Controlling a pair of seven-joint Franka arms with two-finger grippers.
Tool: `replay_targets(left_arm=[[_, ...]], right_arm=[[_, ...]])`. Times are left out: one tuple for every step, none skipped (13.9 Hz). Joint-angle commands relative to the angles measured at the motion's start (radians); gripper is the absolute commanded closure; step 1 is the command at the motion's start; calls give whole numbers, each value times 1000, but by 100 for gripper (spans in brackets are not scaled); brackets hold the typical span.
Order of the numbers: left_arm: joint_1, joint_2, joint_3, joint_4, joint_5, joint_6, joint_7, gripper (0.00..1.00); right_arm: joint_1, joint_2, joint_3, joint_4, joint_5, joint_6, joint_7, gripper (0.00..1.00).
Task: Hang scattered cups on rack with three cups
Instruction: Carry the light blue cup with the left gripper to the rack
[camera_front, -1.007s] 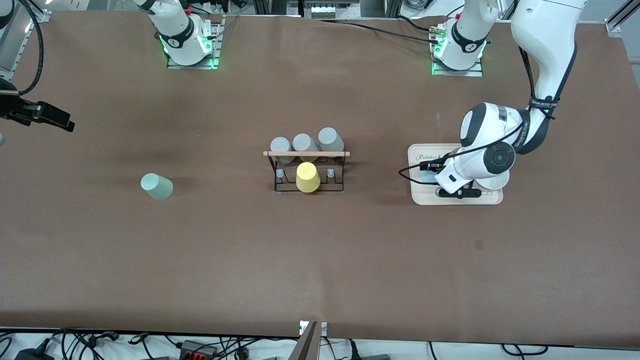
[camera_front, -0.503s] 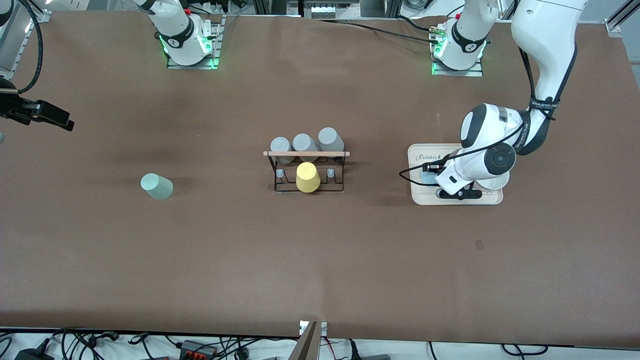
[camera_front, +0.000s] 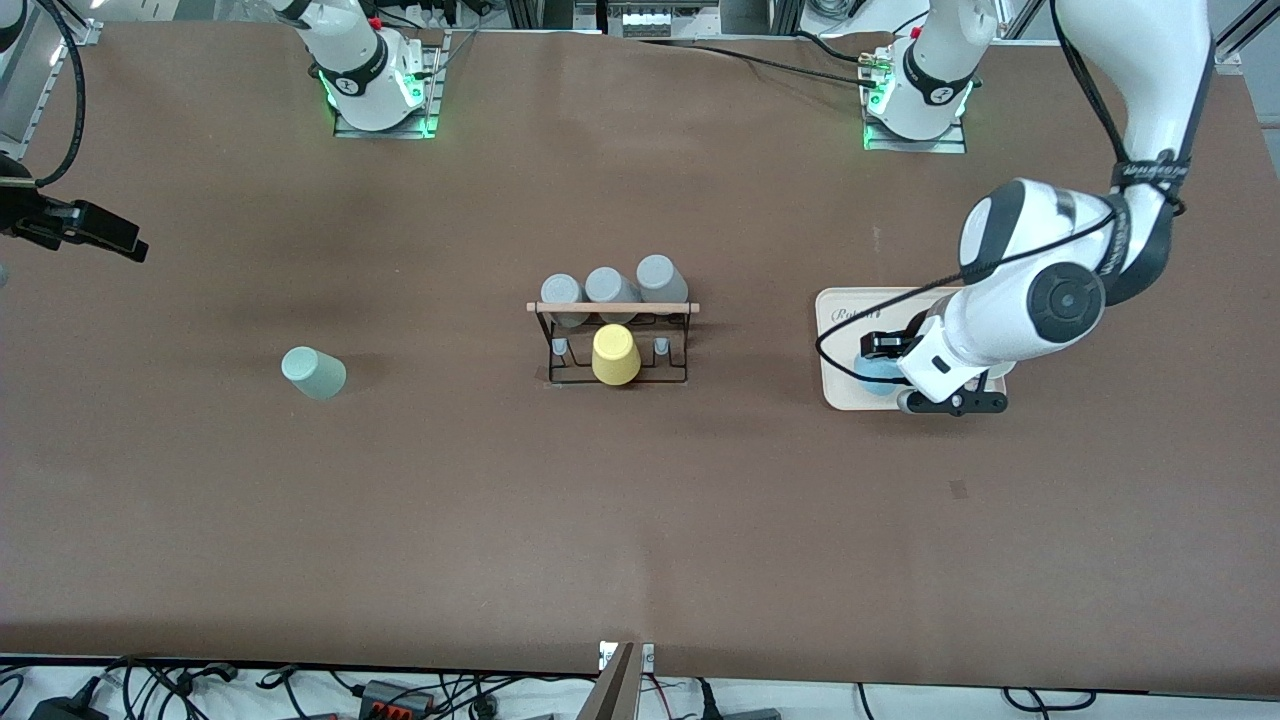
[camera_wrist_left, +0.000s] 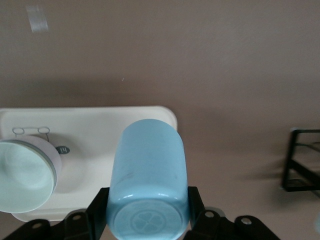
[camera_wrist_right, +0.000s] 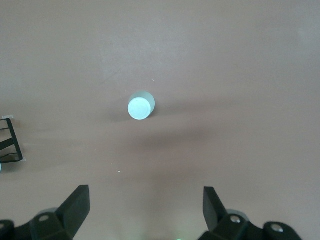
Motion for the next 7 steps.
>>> replay_targets(left_arm=[[-66, 27, -1, 130, -1, -39, -50, 64], [-82, 41, -1, 162, 0, -49, -62, 64], [-102, 47, -1, 185, 1, -53, -71, 64], [-119, 56, -1, 201, 1, -53, -71, 64], [-143, 63, 0, 216, 3, -53, -71, 64], [-172, 75, 0, 231, 1, -53, -73, 64], [-189, 86, 0, 245, 1, -55, -73, 65]], right_arm=[[-4, -17, 4, -5, 17, -4, 11, 0], [-2, -17, 4, -5, 17, -2, 11, 0], [-2, -16, 4, -5, 17, 1, 11, 0], [-2, -16, 4, -7, 17, 4, 11, 0], [-2, -14, 4, -5, 17, 9, 8, 0], [-2, -13, 4, -5, 17, 15, 8, 0], [-2, -13, 4, -5, 15, 13, 8, 0]])
